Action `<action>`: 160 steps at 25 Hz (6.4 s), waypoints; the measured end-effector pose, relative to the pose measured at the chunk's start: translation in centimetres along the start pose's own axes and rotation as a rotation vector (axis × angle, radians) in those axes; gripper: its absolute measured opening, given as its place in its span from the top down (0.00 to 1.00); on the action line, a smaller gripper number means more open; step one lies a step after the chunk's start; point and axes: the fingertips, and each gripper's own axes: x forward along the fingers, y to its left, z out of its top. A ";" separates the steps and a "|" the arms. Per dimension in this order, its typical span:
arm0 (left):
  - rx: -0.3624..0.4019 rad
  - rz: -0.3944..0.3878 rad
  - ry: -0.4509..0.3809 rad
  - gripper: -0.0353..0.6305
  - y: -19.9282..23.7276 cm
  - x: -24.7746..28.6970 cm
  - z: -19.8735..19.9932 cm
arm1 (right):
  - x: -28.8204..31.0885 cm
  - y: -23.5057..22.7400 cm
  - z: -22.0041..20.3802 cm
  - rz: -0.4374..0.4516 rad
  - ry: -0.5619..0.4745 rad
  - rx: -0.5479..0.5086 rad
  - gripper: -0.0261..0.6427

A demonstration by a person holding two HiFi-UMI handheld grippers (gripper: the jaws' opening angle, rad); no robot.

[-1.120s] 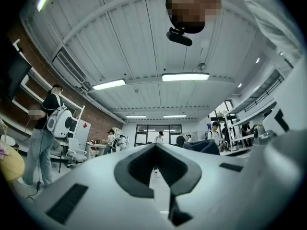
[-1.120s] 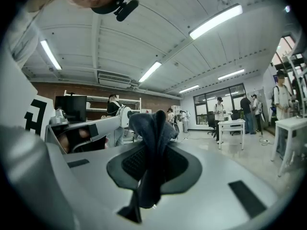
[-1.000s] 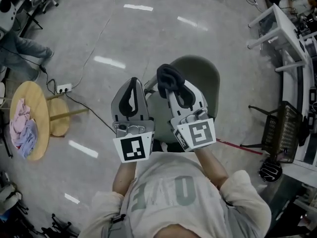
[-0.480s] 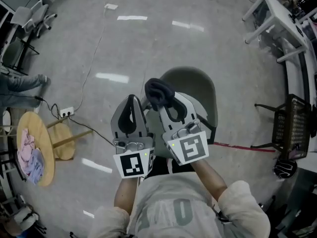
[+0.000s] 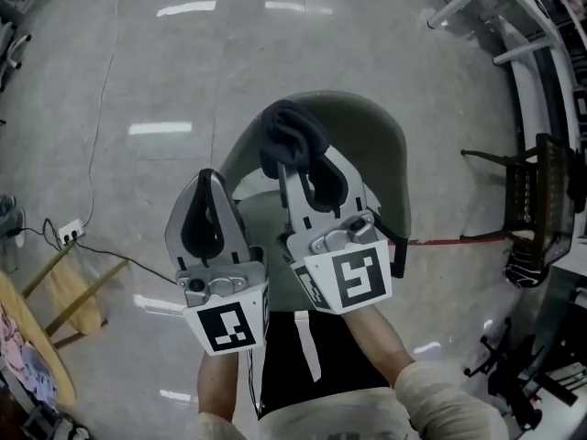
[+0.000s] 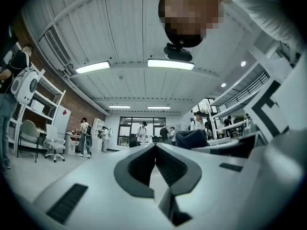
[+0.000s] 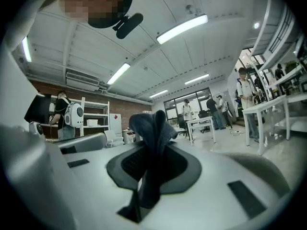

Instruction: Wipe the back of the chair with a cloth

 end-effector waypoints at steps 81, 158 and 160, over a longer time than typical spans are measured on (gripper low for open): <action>-0.034 0.158 0.178 0.93 1.0 -4.8 -13.0 | -0.4 3.1 -13.1 0.162 0.160 -0.034 0.87; -0.090 -0.252 0.226 0.93 -14.4 -1.3 -16.1 | -12.6 -19.7 -14.4 -0.569 0.198 -0.024 0.87; -0.090 -0.254 0.227 0.92 -14.4 -1.4 -16.1 | -12.8 -19.8 -14.3 -0.576 0.198 -0.024 0.87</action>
